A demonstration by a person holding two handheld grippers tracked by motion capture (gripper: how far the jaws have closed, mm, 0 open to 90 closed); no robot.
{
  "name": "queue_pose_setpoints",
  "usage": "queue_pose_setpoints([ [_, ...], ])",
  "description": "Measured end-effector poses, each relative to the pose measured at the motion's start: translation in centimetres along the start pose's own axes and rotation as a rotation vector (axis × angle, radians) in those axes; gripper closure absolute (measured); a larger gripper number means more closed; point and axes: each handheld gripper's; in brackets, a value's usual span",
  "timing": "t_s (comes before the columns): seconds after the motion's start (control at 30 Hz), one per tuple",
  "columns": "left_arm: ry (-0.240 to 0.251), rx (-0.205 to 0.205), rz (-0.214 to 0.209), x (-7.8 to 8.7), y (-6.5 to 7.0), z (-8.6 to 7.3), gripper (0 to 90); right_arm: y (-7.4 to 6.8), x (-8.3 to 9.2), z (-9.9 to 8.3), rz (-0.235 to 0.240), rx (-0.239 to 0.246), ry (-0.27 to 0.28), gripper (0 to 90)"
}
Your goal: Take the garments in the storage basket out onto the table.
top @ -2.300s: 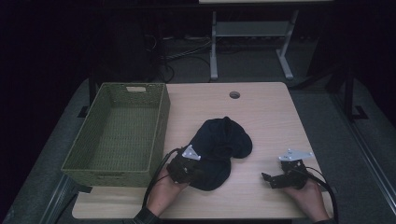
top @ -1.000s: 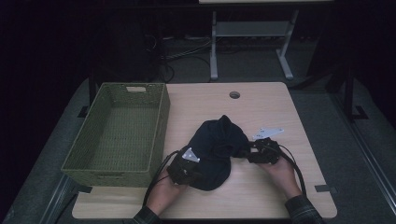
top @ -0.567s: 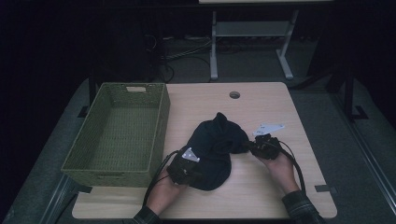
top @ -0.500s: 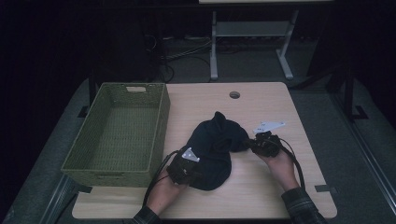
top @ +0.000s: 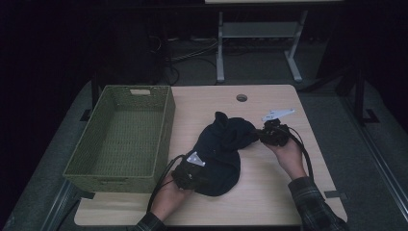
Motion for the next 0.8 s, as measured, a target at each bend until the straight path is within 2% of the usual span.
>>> queue_pose_setpoints([
  [0.13,-0.001,0.001,-0.004,0.0,-0.1,0.0,89.8,0.4,-0.5,1.5,-0.023,0.018,-0.006,85.2],
  [0.33,-0.006,-0.005,-0.005,0.0,-0.1,0.0,89.8,1.2,-1.4,3.1,-0.051,0.019,-0.02,85.3],
  [0.53,-0.007,-0.002,-0.01,0.0,-0.1,0.0,89.8,2.8,-3.4,4.6,-0.067,0.005,-0.046,85.4],
  [0.6,-0.006,-0.001,-0.009,0.0,-0.1,0.0,89.9,2.9,-3.6,4.7,-0.068,0.004,-0.05,85.3],
  [0.8,-0.009,-0.005,-0.01,0.0,-0.1,0.0,89.8,4.0,-6.3,5.1,-0.097,-0.006,-0.111,85.4],
])
Point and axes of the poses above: each handheld gripper's, and its own axes: x roughly backward along the jaws, z roughly out of its top, y roughly to its right, and after that the axes turned 6 degrees about -y, right-handed
